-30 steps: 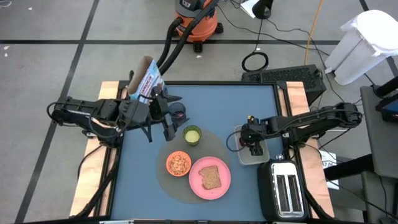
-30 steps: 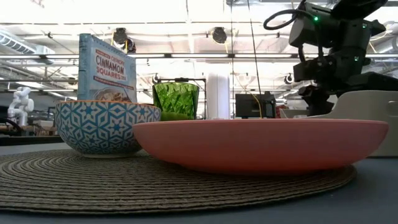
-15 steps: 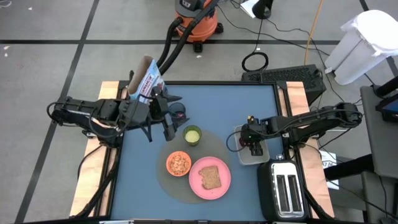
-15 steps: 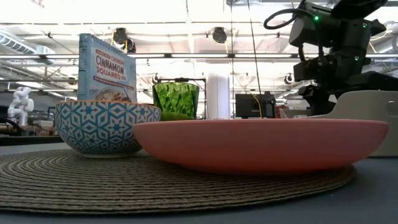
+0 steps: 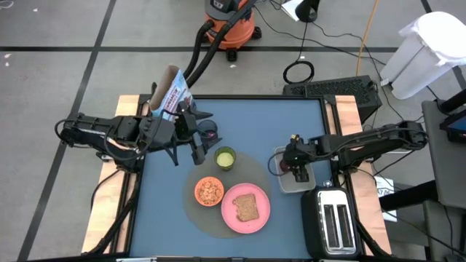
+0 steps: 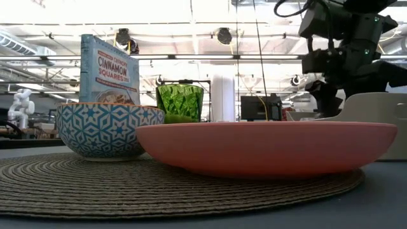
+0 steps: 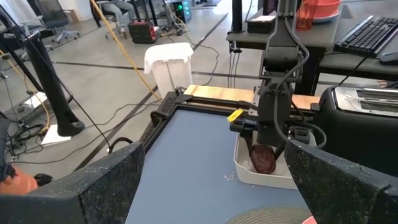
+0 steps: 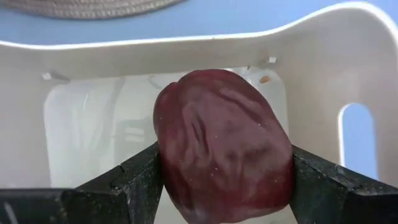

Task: Arrange a breakfast setting
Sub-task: Put the apple on the gray placemat to the right of the cup of milk

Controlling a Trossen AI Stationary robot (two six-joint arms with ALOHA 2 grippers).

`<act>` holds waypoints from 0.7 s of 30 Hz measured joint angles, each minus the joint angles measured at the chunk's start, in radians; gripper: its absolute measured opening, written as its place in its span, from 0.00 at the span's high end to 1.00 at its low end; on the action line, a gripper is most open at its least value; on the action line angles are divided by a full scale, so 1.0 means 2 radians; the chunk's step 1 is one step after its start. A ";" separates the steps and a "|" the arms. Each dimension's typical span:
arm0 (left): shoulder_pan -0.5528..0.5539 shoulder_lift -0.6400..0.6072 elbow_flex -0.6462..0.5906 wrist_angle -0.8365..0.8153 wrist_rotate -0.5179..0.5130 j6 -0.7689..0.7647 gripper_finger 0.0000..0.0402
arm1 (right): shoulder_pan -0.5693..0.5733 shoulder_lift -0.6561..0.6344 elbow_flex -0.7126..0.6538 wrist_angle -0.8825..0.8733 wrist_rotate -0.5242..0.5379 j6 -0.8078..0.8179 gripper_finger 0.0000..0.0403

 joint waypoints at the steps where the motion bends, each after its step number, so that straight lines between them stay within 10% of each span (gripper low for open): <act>1: 0.000 0.000 0.000 0.000 0.000 0.001 0.02 | 0.000 -0.005 0.000 0.000 0.001 0.000 0.33; 21: 0.009 0.027 0.000 0.003 0.000 -0.078 0.02 | 0.000 -0.128 0.016 0.005 0.002 -0.002 0.33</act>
